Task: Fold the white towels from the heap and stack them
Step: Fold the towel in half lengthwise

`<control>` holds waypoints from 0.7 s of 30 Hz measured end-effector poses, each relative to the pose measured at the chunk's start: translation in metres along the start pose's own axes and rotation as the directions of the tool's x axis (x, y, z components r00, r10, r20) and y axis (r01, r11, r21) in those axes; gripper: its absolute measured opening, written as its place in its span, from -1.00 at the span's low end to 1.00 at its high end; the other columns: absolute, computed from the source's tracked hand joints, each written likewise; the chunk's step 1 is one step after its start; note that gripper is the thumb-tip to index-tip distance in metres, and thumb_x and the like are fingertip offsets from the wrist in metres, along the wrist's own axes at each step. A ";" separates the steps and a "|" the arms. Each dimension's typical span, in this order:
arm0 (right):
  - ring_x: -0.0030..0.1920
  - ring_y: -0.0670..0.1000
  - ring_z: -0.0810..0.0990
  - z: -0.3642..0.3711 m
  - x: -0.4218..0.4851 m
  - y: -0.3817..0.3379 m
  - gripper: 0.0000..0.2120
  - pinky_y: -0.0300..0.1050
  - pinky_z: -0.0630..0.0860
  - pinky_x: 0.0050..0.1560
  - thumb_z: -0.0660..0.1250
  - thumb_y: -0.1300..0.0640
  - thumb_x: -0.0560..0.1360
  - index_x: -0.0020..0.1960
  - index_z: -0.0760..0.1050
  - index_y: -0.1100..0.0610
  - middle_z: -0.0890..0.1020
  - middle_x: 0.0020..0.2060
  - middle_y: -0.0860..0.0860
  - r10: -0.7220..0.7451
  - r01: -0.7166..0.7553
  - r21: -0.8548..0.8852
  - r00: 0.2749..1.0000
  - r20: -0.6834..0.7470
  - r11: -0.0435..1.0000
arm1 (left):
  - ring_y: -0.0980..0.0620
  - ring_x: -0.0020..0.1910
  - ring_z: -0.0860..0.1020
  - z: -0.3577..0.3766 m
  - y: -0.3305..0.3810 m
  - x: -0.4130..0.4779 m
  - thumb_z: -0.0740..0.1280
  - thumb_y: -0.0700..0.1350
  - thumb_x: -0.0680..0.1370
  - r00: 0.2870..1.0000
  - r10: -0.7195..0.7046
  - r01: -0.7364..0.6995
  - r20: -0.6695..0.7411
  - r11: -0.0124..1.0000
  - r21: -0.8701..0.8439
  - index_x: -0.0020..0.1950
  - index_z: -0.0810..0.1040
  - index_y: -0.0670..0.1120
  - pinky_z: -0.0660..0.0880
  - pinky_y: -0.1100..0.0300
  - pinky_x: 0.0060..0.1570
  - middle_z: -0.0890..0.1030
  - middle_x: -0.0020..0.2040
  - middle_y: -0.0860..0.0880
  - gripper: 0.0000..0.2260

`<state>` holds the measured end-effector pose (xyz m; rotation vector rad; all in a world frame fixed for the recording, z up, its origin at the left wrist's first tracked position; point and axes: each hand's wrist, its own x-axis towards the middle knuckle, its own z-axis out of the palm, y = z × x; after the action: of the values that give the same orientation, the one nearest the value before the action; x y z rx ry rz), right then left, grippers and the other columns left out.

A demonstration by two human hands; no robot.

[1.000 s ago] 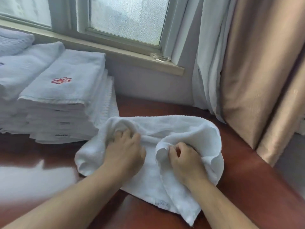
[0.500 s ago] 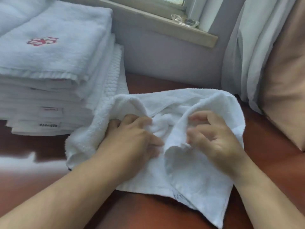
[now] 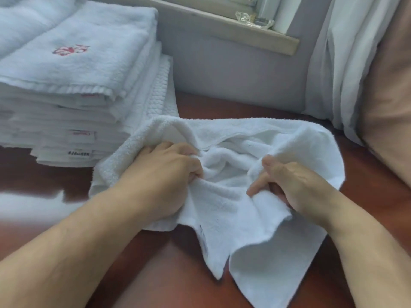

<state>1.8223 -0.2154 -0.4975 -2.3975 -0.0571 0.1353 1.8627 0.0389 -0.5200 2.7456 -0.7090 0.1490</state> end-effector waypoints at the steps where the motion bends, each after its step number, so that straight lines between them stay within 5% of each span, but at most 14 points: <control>1: -0.19 -0.22 0.60 -0.005 0.000 0.000 -0.33 -0.17 0.40 -0.10 -0.01 -0.51 0.51 -0.22 0.73 -0.14 0.67 -0.29 -0.25 0.090 -0.092 -0.071 0.995 -0.040 0.993 | 0.11 0.41 0.25 -0.001 0.000 -0.001 0.18 -0.02 0.64 1.000 0.005 -0.005 0.029 1.000 -0.004 0.02 0.54 0.30 0.17 0.12 0.27 0.33 0.45 0.31 -0.78; 5: 0.07 0.06 0.59 -0.026 -0.009 0.007 -0.30 0.07 0.51 0.08 0.01 -0.45 0.50 0.06 0.67 0.07 0.68 0.07 0.03 0.387 -0.492 -0.327 0.859 -0.336 0.807 | 0.15 0.45 0.19 -0.010 0.002 -0.007 0.25 -0.06 0.54 0.982 0.013 -0.019 0.187 0.999 0.031 -0.26 0.46 0.26 0.15 0.10 0.34 0.28 0.46 0.36 -0.76; 8: 0.52 0.24 0.22 -0.023 -0.012 0.008 -0.30 0.23 0.21 0.46 0.07 -0.36 0.55 0.46 0.42 0.11 0.30 0.53 0.18 0.351 -0.577 -0.444 0.797 -0.492 0.686 | 0.08 0.46 0.23 -0.013 0.010 -0.013 0.17 -0.02 0.53 0.991 -0.046 0.038 0.125 0.997 0.062 -0.19 0.55 0.18 0.20 0.07 0.35 0.36 0.46 0.28 -0.80; 9: 0.52 0.20 0.22 -0.019 -0.011 0.005 -0.39 0.15 0.22 0.45 0.13 -0.27 0.57 0.44 0.43 0.10 0.33 0.50 0.17 0.218 -0.504 -0.428 0.800 -0.559 0.751 | 0.03 0.40 0.30 -0.011 0.016 -0.014 0.15 -0.01 0.53 1.000 -0.026 0.026 0.009 0.997 0.072 -0.16 0.59 0.12 0.28 0.04 0.31 0.44 0.40 0.21 -0.78; 11: 0.24 -0.17 0.50 -0.008 -0.009 -0.004 -0.67 -0.35 0.36 0.16 0.20 -0.05 0.55 0.19 0.60 0.04 0.64 0.14 0.00 -0.057 -0.210 -0.323 0.754 -0.655 0.923 | -0.05 0.18 0.45 -0.005 0.031 -0.015 0.17 -0.02 0.50 0.963 0.048 -0.044 -0.264 0.999 0.021 -0.12 0.62 0.05 0.44 -0.02 0.12 0.58 0.18 0.09 -0.78; 13: -0.11 -0.39 0.53 0.003 -0.005 -0.011 -0.77 -0.59 0.33 -0.22 0.19 0.04 0.47 -0.11 0.63 -0.02 0.65 -0.27 -0.17 -0.086 -0.040 -0.185 0.776 -0.624 0.982 | -0.03 0.01 0.50 0.000 0.043 -0.015 0.20 0.00 0.53 0.920 0.094 -0.136 -0.381 0.987 -0.086 -0.04 0.59 0.05 0.51 -0.01 -0.07 0.55 0.03 0.08 -0.82; 16: -0.12 -0.27 0.57 0.008 0.008 0.003 -0.78 -0.47 0.39 -0.29 0.21 0.10 0.52 -0.15 0.62 0.00 0.65 -0.24 -0.16 -0.020 -0.070 -0.149 0.847 -0.531 0.986 | 0.07 0.31 0.38 0.016 0.047 -0.015 0.10 0.28 0.60 0.983 0.150 -0.158 -0.105 0.985 -0.070 0.33 0.45 0.26 0.43 0.08 0.19 0.40 0.33 0.15 -0.64; 18: 0.09 -0.10 0.57 0.002 0.019 0.020 -0.74 -0.24 0.45 0.02 0.17 0.11 0.58 0.07 0.64 0.02 0.67 0.05 -0.04 0.059 -0.165 -0.162 0.855 -0.515 0.973 | 0.09 0.53 0.09 0.028 0.042 -0.012 0.04 0.41 0.55 0.969 0.233 -0.236 0.078 0.971 0.037 0.47 0.28 0.38 0.15 0.08 0.45 0.14 0.57 0.16 -0.52; 21: 0.54 0.17 0.19 -0.009 0.032 0.040 -0.52 0.18 0.21 0.51 0.04 0.02 0.62 0.49 0.38 0.07 0.30 0.54 0.11 0.285 -0.423 -0.198 0.825 -0.487 0.884 | 0.20 0.57 -0.02 0.027 0.035 -0.006 0.07 0.45 0.52 0.957 0.263 -0.253 0.125 0.963 -0.090 0.31 0.48 0.37 0.04 0.07 0.52 0.12 0.61 0.18 -0.55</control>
<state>1.8551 -0.2482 -0.5202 -2.6571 0.6393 -0.2756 1.8413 0.0037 -0.5377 2.6019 -1.0886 -0.0089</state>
